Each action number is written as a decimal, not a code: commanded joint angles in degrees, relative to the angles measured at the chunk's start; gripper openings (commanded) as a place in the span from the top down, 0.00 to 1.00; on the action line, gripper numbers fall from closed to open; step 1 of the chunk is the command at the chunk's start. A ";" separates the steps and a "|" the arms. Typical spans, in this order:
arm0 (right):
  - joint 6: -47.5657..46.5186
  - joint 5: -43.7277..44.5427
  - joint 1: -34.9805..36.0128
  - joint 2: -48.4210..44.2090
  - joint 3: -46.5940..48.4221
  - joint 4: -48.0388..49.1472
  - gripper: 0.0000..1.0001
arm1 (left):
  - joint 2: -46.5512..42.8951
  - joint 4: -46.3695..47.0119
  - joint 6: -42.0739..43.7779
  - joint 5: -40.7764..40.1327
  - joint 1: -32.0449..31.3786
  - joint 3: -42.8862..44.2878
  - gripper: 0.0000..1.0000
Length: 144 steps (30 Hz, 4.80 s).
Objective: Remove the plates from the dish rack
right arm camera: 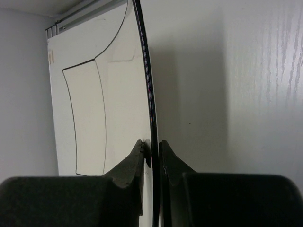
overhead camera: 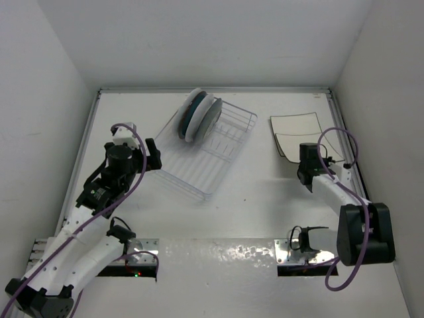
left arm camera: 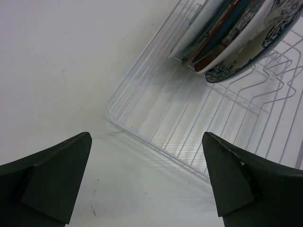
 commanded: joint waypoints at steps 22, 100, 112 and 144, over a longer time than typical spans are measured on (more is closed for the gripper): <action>-3.28 -5.77 -0.57 12.51 3.81 -0.22 0.66 | -0.64 2.54 0.24 0.04 0.55 -0.09 0.00; -15.24 -30.47 -4.09 38.45 34.31 -15.77 0.01 | 0.07 2.89 0.68 1.71 0.55 0.00 0.00; -18.23 -36.27 -4.18 42.58 38.36 -14.19 0.01 | 0.15 3.07 0.86 2.41 0.55 -0.09 0.00; -57.77 -36.98 20.85 19.19 49.67 -23.84 0.04 | 2.61 2.98 0.94 3.11 0.99 0.87 0.00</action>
